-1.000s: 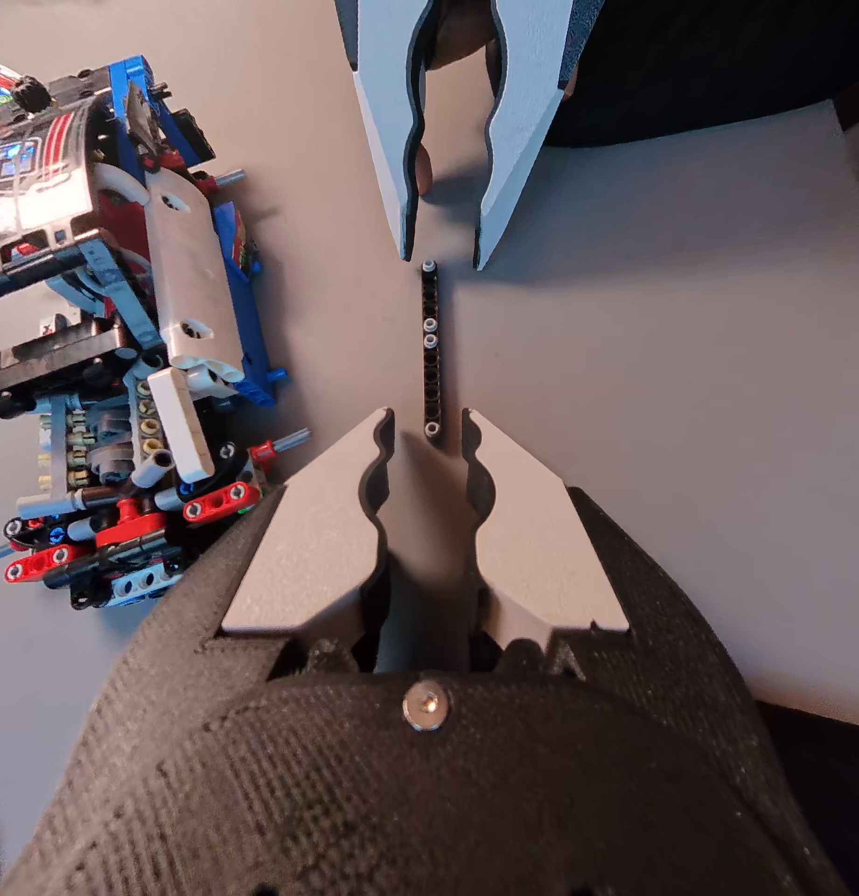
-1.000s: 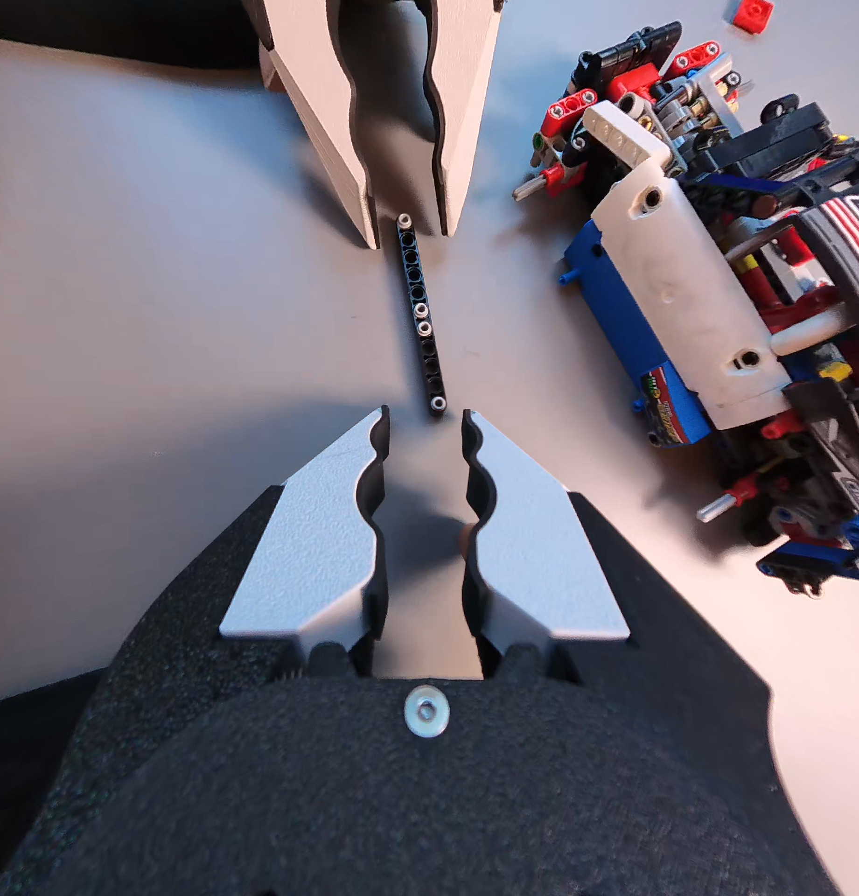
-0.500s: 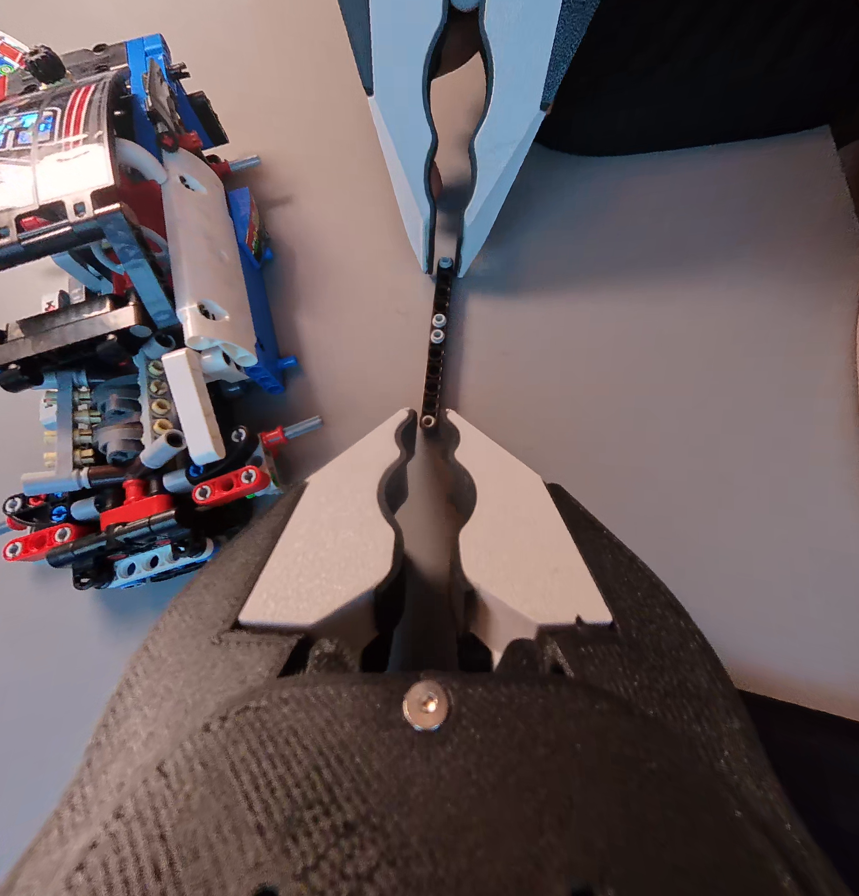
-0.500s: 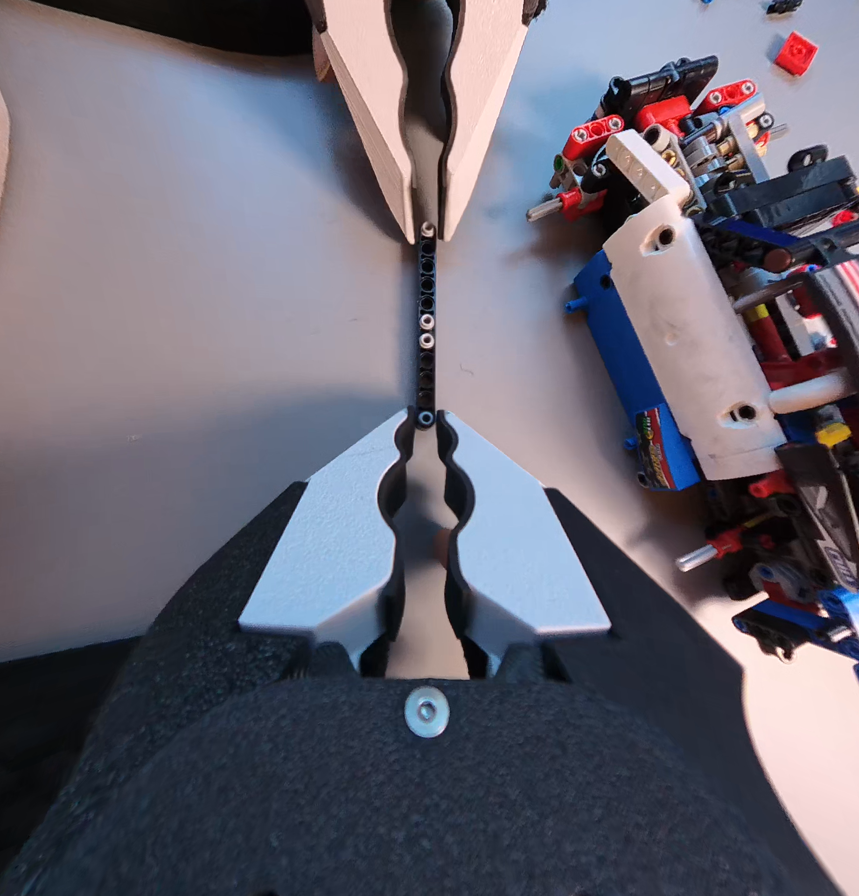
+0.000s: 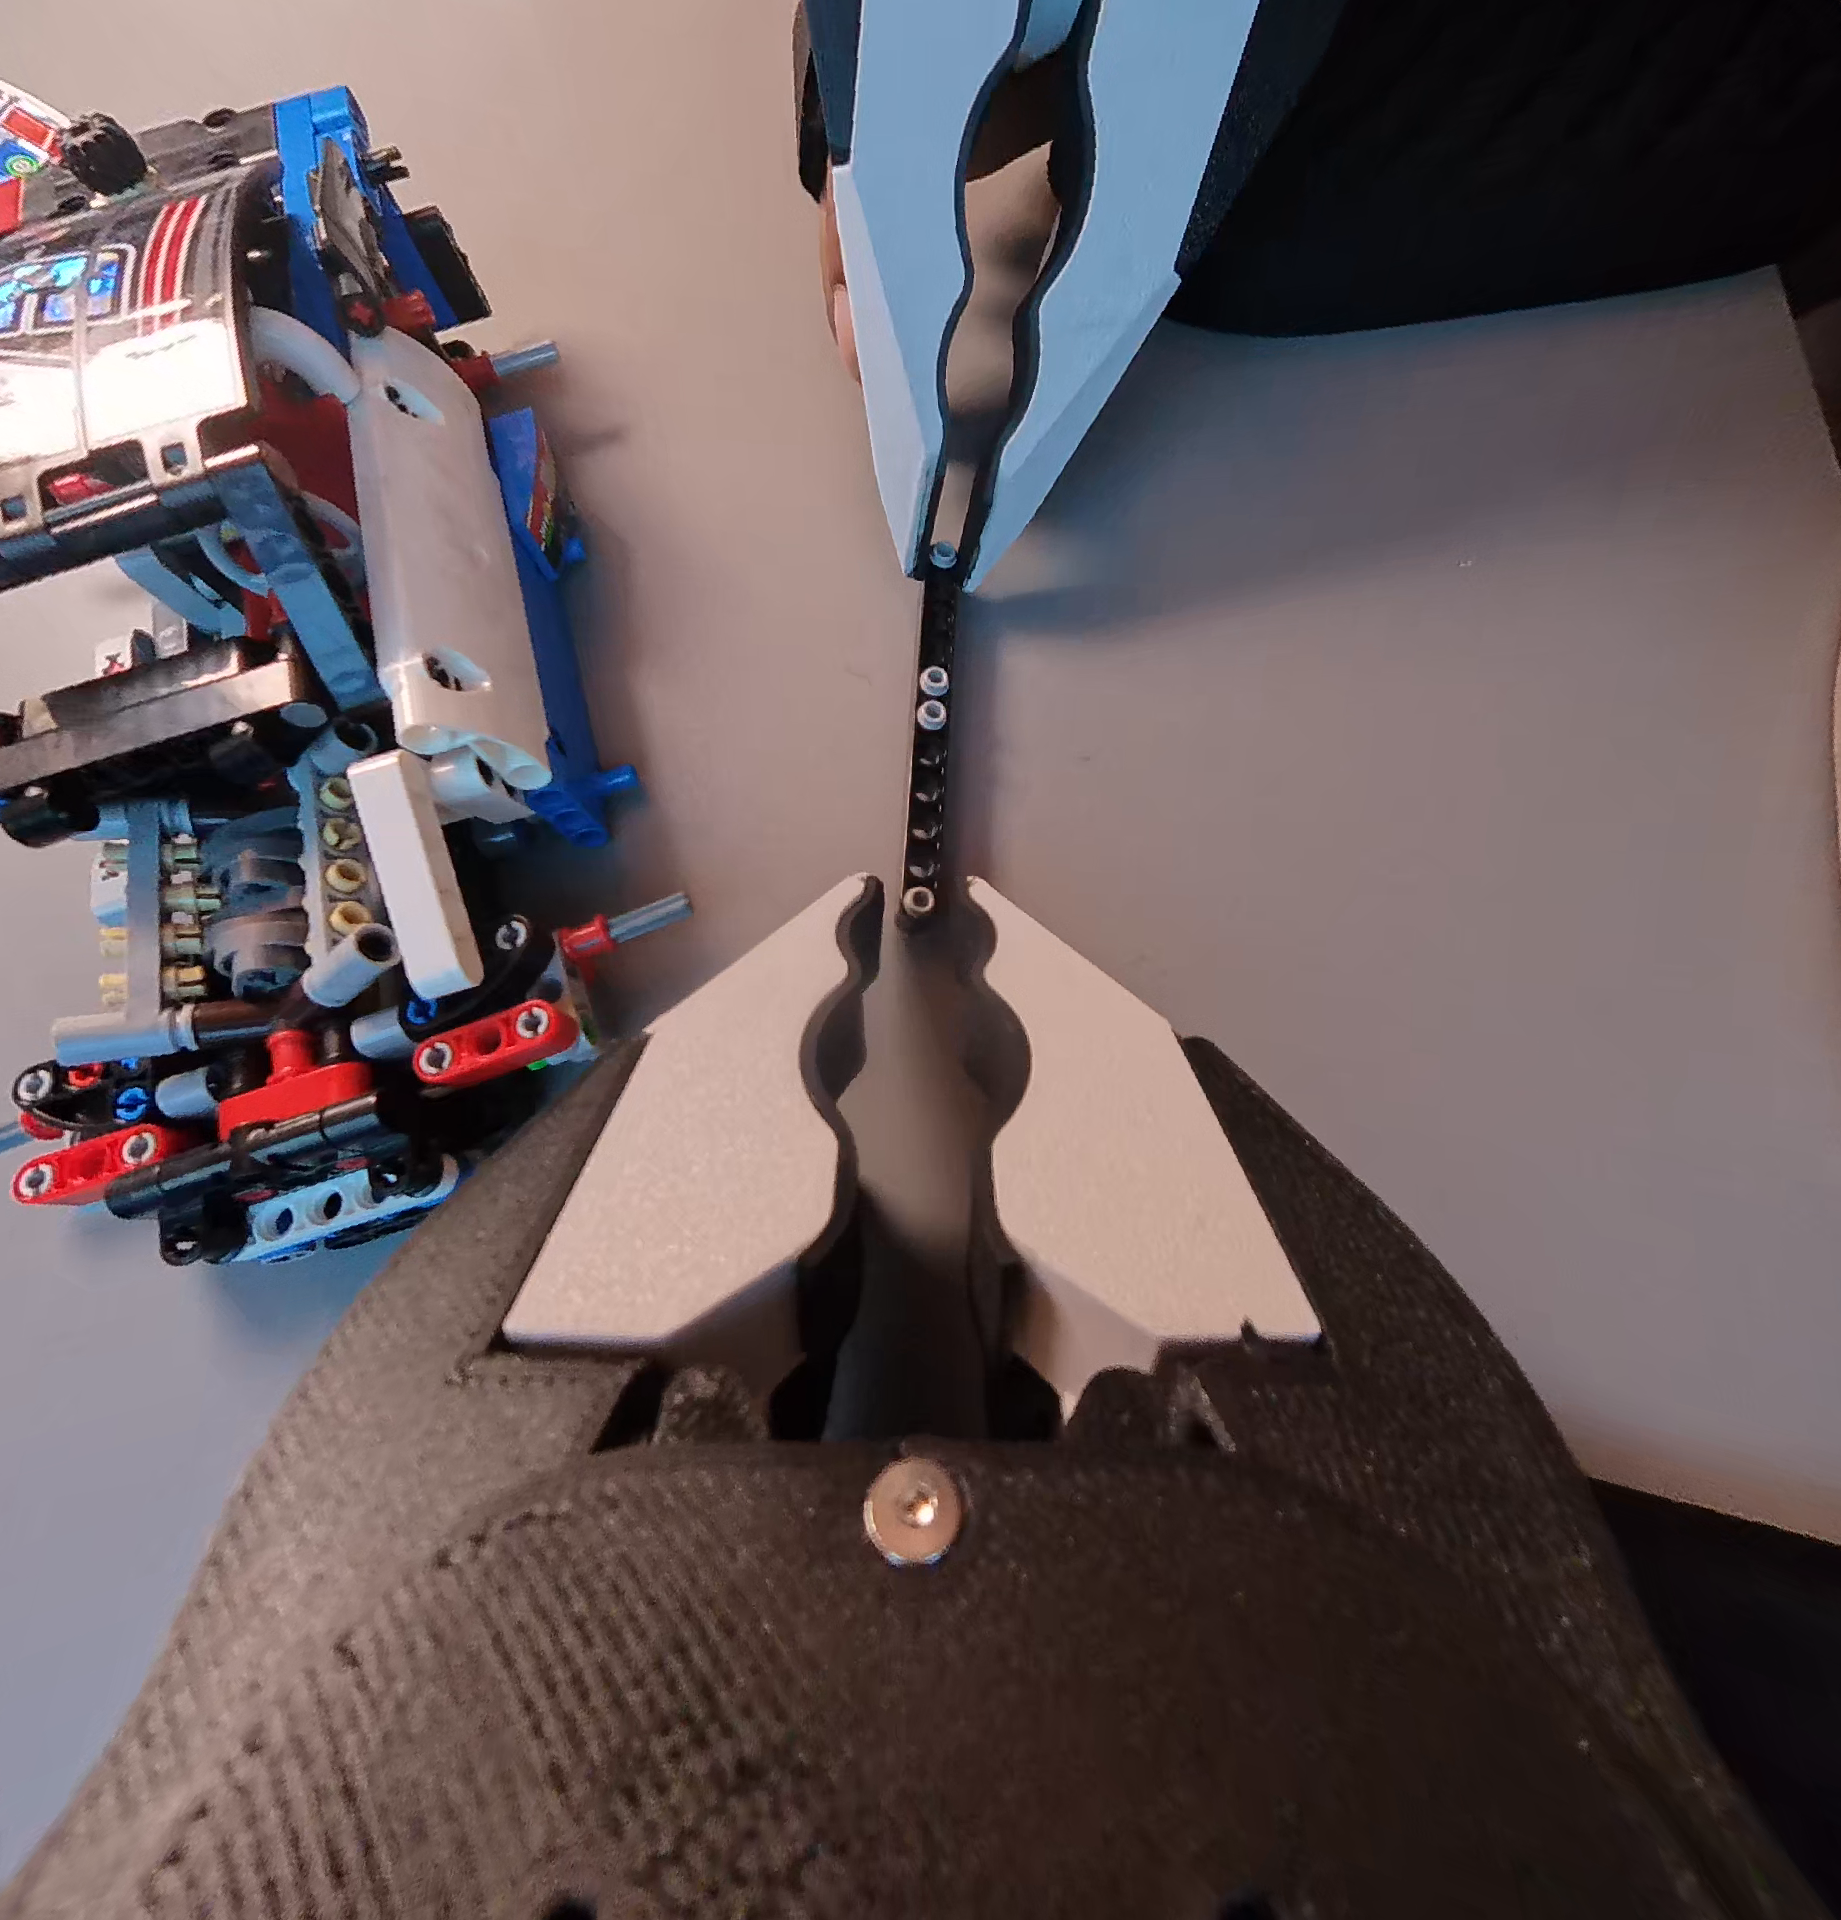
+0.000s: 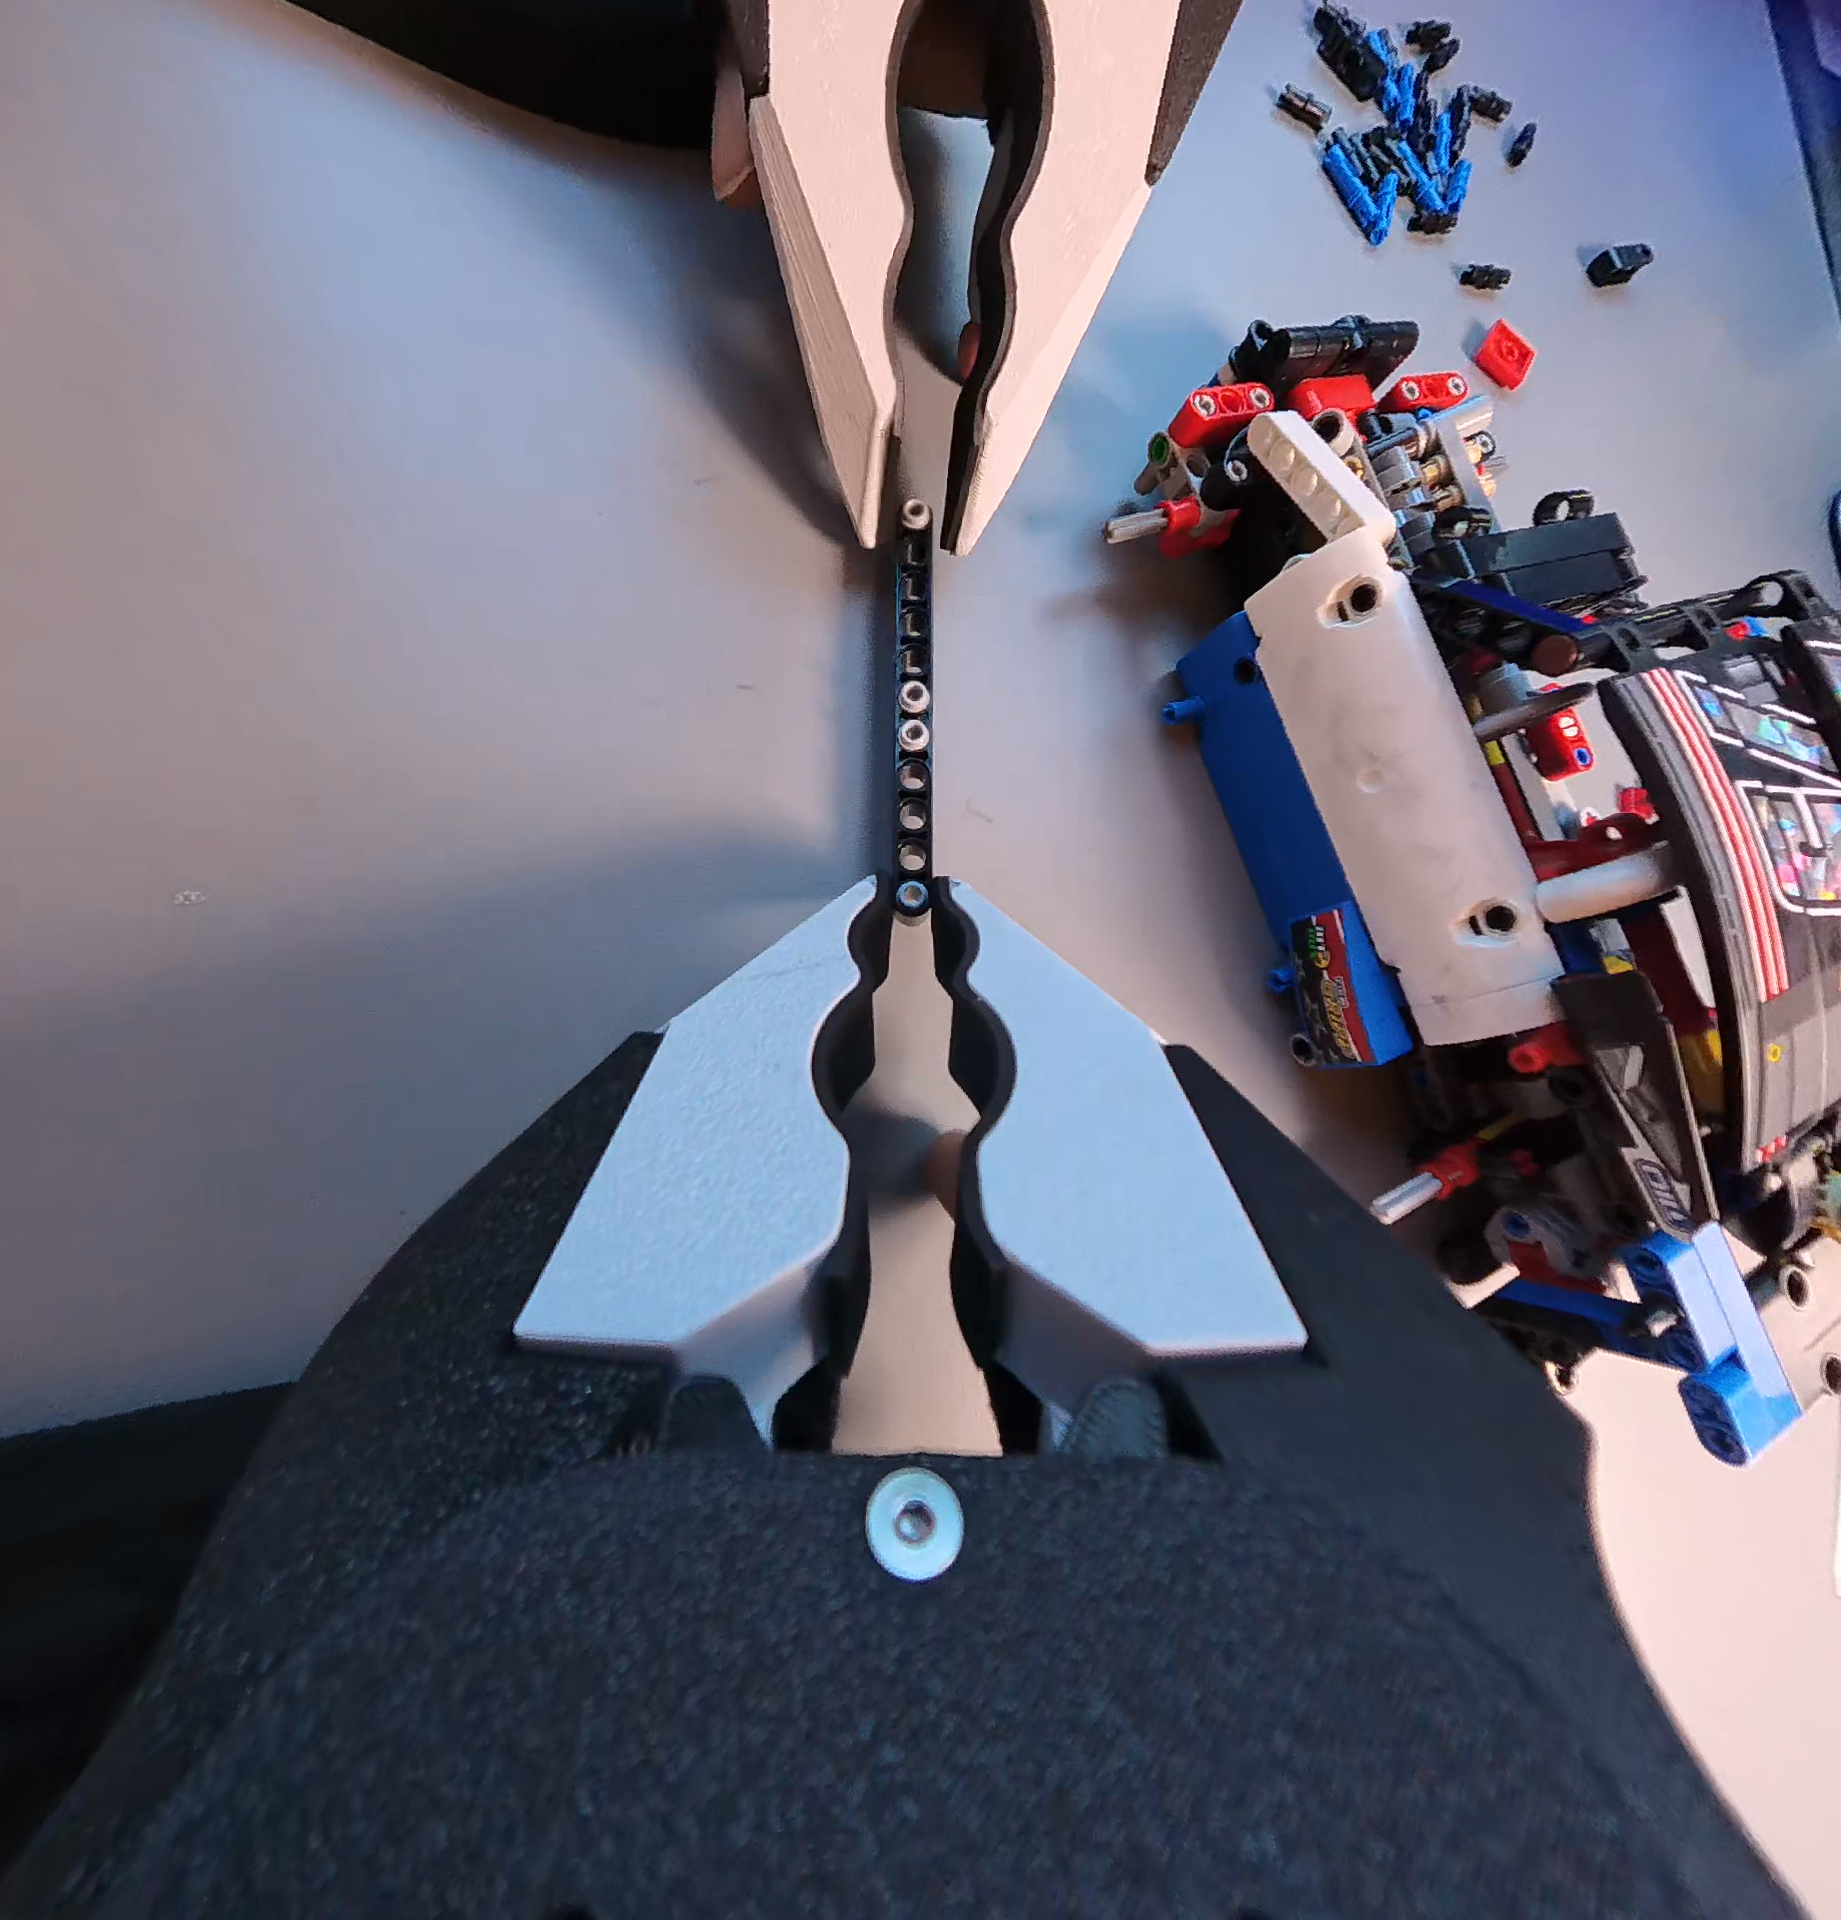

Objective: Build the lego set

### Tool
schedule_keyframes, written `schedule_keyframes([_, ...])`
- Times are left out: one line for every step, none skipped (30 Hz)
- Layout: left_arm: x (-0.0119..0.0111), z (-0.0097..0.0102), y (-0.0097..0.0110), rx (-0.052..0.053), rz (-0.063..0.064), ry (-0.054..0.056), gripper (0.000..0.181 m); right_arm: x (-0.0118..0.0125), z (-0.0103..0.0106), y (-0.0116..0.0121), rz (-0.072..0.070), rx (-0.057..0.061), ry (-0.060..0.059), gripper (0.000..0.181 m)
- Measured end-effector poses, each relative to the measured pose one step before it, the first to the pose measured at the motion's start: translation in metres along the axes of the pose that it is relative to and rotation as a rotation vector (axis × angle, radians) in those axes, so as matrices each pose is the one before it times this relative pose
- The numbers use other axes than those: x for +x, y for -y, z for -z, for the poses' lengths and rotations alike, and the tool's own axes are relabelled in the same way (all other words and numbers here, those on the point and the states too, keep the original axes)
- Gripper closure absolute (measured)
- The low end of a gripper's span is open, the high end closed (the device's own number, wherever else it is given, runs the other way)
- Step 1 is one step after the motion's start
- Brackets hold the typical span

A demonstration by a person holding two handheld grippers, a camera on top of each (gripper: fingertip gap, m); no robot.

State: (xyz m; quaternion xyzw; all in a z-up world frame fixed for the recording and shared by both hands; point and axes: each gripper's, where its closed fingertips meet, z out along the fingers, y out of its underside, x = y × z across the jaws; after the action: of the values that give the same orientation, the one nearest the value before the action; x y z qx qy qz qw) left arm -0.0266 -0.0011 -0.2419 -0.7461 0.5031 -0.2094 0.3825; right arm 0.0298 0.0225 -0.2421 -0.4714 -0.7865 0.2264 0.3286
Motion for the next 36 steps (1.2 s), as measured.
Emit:
schedule_keyframes([0.00017, -0.00017, -0.00021, -0.0014, -0.0022, 0.0000, 0.168, 0.00011, -0.00014, 0.00004, 0.0006, 0.0000, -0.0011, 0.176])
schedule_keyframes([0.00010, 0.00000, 0.00000, -0.0004, -0.0017, 0.0010, 0.168, -0.00005, -0.00018, 0.00027, 0.0002, 0.0015, 0.0007, 0.176])
schedule_keyframes([0.00000, 0.00006, -0.00001, 0.0002, -0.0008, 0.0009, 0.168, 0.00007, -0.00011, 0.00030, -0.0015, 0.0006, 0.0012, 0.176])
schedule_keyframes([-0.00001, -0.00004, 0.00005, 0.0001, -0.0006, 0.0007, 0.169, -0.00002, -0.00023, 0.00017, -0.0006, 0.0003, 0.0012, 0.176])
schedule_keyframes([-0.00002, 0.00007, -0.00004, 0.0000, -0.0013, 0.0008, 0.169, -0.00008, -0.00015, 0.00021, 0.0004, 0.0011, 0.0010, 0.176])
schedule_keyframes([0.00017, -0.00007, -0.00007, -0.0004, -0.0023, 0.0002, 0.171, 0.00014, -0.00019, 0.00013, -0.0006, 0.0007, 0.0005, 0.176])
schedule_keyframes([0.00024, -0.00011, -0.00011, -0.0013, -0.0021, -0.0005, 0.173, 0.00017, -0.00023, 0.00017, -0.0015, 0.0003, 0.0018, 0.176])
schedule_keyframes([-0.00002, -0.00004, -0.00019, -0.0013, -0.0003, 0.0003, 0.174, 0.00052, -0.00020, -0.00015, -0.0007, -0.0008, 0.0007, 0.176])
schedule_keyframes([-0.00032, 0.00004, 0.00013, 0.0008, 0.0015, 0.0005, 0.174, 0.00096, -0.00012, -0.00017, -0.0005, -0.0008, -0.0008, 0.175])
schedule_keyframes([-0.00051, 0.00022, 0.00015, 0.0015, 0.0035, 0.0013, 0.174, 0.00075, -0.00028, -0.00001, -0.0025, 0.0005, 0.0012, 0.175])
schedule_keyframes([-0.00079, 0.00025, 0.00012, 0.0016, 0.0037, 0.0024, 0.174, 0.00097, -0.00023, -0.00005, -0.0048, 0.0010, 0.0012, 0.176])
schedule_keyframes([-0.00092, 0.00033, 0.00009, 0.0020, 0.0036, 0.0037, 0.174, 0.00125, -0.00024, 0.00019, -0.0073, 0.0012, -0.0005, 0.175])
schedule_keyframes([-0.00080, 0.00039, 0.00024, 0.0029, 0.0042, 0.0027, 0.174, 0.00121, -0.00029, 0.00015, -0.0095, 0.0010, 0.0003, 0.175])
schedule_keyframes([-0.00063, 0.00055, 0.00015, 0.0031, 0.0042, 0.0014, 0.174, 0.00049, -0.00013, 0.00044, -0.0084, 0.0025, 0.0029, 0.175])
schedule_keyframes([0.00029, 0.00052, -0.00001, 0.0018, 0.0015, -0.0029, 0.174, 0.00027, -0.00008, 0.00060, -0.0083, 0.0039, 0.0027, 0.175])
schedule_keyframes([-0.00037, 0.00042, -0.00036, -0.0001, 0.0014, 0.0016, 0.174, -0.00011, -0.00012, 0.00038, -0.0105, 0.0025, 0.0050, 0.175])
schedule_keyframes([-0.00083, 0.00020, -0.00018, 0.0000, 0.0029, 0.0049, 0.174, 0.00032, 0.00000, 0.00022, -0.0107, 0.0009, 0.0035, 0.175])
schedule_keyframes([-0.00004, 0.00019, -0.00029, -0.0013, 0.0021, -0.0015, 0.174, -0.00023, 0.00014, 0.00031, -0.0100, 0.0000, 0.0084, 0.175])
schedule_keyframes([-0.00006, -0.00026, -0.00059, -0.0042, 0.0034, -0.0025, 0.174, -0.00028, -0.00005, 0.00013, -0.0119, -0.0016, 0.0111, 0.175])
schedule_keyframes([-0.00067, -0.00034, -0.00073, -0.0050, 0.0049, 0.0013, 0.174, 0.00006, -0.00002, 0.00001, -0.0131, -0.0034, 0.0116, 0.175])
schedule_keyframes([-0.00051, -0.00018, -0.00035, -0.0023, 0.0028, 0.0013, 0.174, 0.00008, -0.00012, -0.00006, -0.0121, -0.0042, 0.0128, 0.175])
schedule_keyframes([-0.00031, 0.00004, -0.00010, -0.0006, 0.0018, 0.0015, 0.174, -0.00008, -0.00016, -0.00001, -0.0096, -0.0055, 0.0144, 0.175])
schedule_keyframes([-0.00126, 0.00023, -0.00006, 0.0004, 0.0031, 0.0064, 0.174, -0.00001, -0.00018, -0.00007, -0.0088, -0.0078, 0.0143, 0.175])
schedule_keyframes([-0.00017, 0.00021, -0.00018, 0.0000, 0.0009, 0.0008, 0.174, -0.00002, -0.00050, -0.00015, -0.0069, -0.0094, 0.0130, 0.175])
schedule_keyframes([-0.00004, 0.00008, -0.00054, -0.0025, 0.0000, -0.0006, 0.174, 0.00019, -0.00059, -0.00028, -0.0038, -0.0101, 0.0110, 0.175])
schedule_keyframes([-0.00041, -0.00018, -0.00078, -0.0049, -0.0005, 0.0026, 0.174, 0.00049, -0.00074, -0.00011, -0.0012, -0.0093, 0.0081, 0.175])
schedule_keyframes([-0.00032, -0.00023, -0.00075, -0.0055, -0.0027, 0.0036, 0.174, 0.00029, -0.00063, -0.00049, 0.0006, -0.0104, 0.0076, 0.175])
schedule_keyframes([-0.00015, -0.00004, -0.00029, -0.0017, -0.0045, 0.0040, 0.174, 0.00029, -0.00049, -0.00050, -0.0003, -0.0111, 0.0073, 0.175])
schedule_keyframes([-0.00039, 0.00002, -0.00018, -0.0012, -0.0027, 0.0057, 0.174, 0.00043, -0.00035, -0.00024, -0.0017, -0.0093, 0.0069, 0.175])
schedule_keyframes([-0.00046, -0.00012, -0.00028, -0.0018, -0.0022, 0.0045, 0.174, 0.00026, -0.00044, -0.00043, -0.0009, -0.0105, 0.0064, 0.175])
schedule_keyframes([-0.00018, -0.00014, -0.00025, -0.0019, -0.0029, 0.0032, 0.174, 0.00027, -0.00033, -0.00044, 0.0008, -0.0096, 0.0052, 0.175])
schedule_keyframes([-0.00028, -0.00011, -0.00015, -0.0019, -0.0026, 0.0033, 0.174, 0.00039, -0.00046, -0.00036, 0.0011, -0.0092, 0.0031, 0.175])
schedule_keyframes([-0.00036, 0.00001, -0.00018, -0.0011, -0.0017, 0.0043, 0.174, 0.00016, -0.00030, -0.00038, -0.0017, -0.0091, 0.0038, 0.175])
schedule_keyframes([-0.00038, -0.00006, -0.00009, -0.0004, -0.0014, 0.0031, 0.174, 0.00020, -0.00013, -0.00012, -0.0031, -0.0062, 0.0035, 0.175])
schedule_keyframes([-0.00030, 0.00013, -0.00012, -0.0003, -0.0007, 0.0021, 0.174, 0.00000, -0.00003, 0.00002, -0.0044, -0.0042, 0.0052, 0.175])
schedule_keyframes([-0.00041, 0.00013, 0.00002, 0.0000, -0.0003, 0.0023, 0.174, -0.00107, -0.00007, 0.00010, -0.0070, -0.0042, 0.0118, 0.176])
